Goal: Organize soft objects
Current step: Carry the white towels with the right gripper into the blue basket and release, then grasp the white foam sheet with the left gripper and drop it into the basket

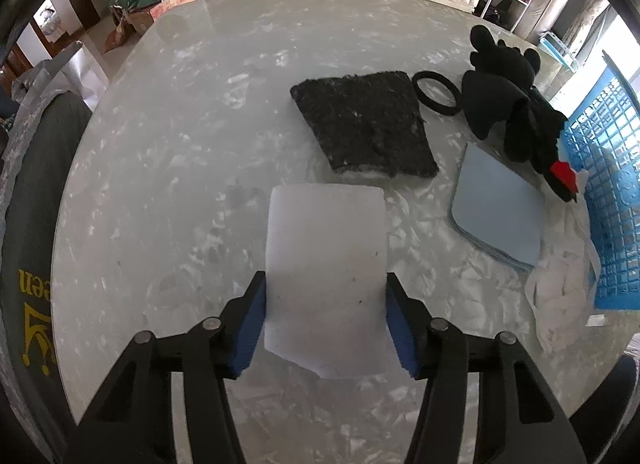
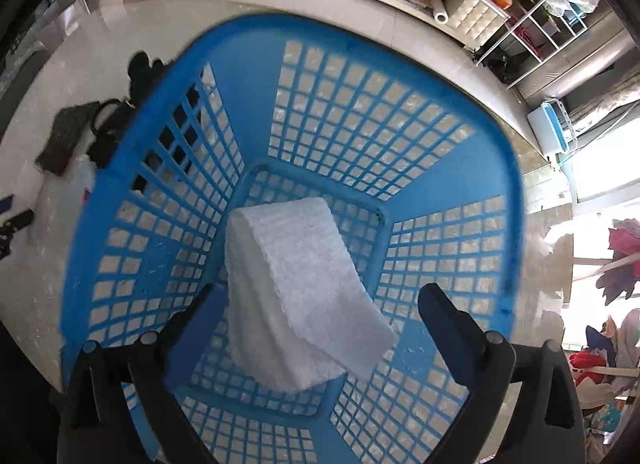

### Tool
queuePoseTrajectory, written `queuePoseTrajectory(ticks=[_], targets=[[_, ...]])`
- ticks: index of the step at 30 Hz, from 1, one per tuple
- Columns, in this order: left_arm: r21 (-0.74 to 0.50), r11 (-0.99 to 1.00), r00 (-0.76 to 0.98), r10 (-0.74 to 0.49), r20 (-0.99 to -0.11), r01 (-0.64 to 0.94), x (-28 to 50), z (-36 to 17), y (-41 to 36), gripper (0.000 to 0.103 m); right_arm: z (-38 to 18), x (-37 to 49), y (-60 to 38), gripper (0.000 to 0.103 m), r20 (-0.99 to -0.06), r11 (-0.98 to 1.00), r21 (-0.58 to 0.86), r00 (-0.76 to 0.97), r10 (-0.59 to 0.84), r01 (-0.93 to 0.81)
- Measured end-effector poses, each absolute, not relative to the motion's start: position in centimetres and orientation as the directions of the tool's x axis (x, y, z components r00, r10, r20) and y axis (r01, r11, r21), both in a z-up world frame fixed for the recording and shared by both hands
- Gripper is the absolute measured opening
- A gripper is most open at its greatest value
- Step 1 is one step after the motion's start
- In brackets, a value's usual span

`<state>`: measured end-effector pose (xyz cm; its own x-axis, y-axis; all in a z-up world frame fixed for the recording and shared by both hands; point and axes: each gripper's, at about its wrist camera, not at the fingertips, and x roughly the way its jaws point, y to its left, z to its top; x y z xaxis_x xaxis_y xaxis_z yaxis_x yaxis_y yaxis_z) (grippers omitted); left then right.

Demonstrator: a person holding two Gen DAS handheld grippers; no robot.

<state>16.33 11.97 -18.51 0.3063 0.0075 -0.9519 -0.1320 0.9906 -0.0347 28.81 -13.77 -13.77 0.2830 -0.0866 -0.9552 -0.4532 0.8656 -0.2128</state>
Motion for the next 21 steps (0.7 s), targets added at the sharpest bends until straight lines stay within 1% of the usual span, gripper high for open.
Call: queuePoseTrajectory(ticks=[3,8,15,21], targets=[[-0.058,0.989,0.300,-0.016,-0.954,-0.132,15.4,-18.0,11.6,0.053,-12.5,27.9,-14.4,0.102,-0.950,0.876,-0.198,0.306,-0.062,-0.439],[-0.109,0.985,0.313,-0.064,-0.948,-0.131,13.6,-16.8,11.3,0.053,-9.7,24.5,-16.2,0.103,-0.929,0.901,-0.185,0.369,-0.029,-0.393],[-0.104,0.989,0.352,-0.062,-0.934,-0.103,10.9,-13.3,9.5,0.053,-8.5,20.4,-17.9,0.103,-0.917,0.924,-0.157,0.398,-0.006,-0.348],[-0.099,0.993,0.402,-0.069,-0.913,-0.056,10.8,-9.8,7.6,0.053,-7.4,18.8,-19.8,0.103,-0.912,0.948,-0.118,0.411,0.014,-0.296]])
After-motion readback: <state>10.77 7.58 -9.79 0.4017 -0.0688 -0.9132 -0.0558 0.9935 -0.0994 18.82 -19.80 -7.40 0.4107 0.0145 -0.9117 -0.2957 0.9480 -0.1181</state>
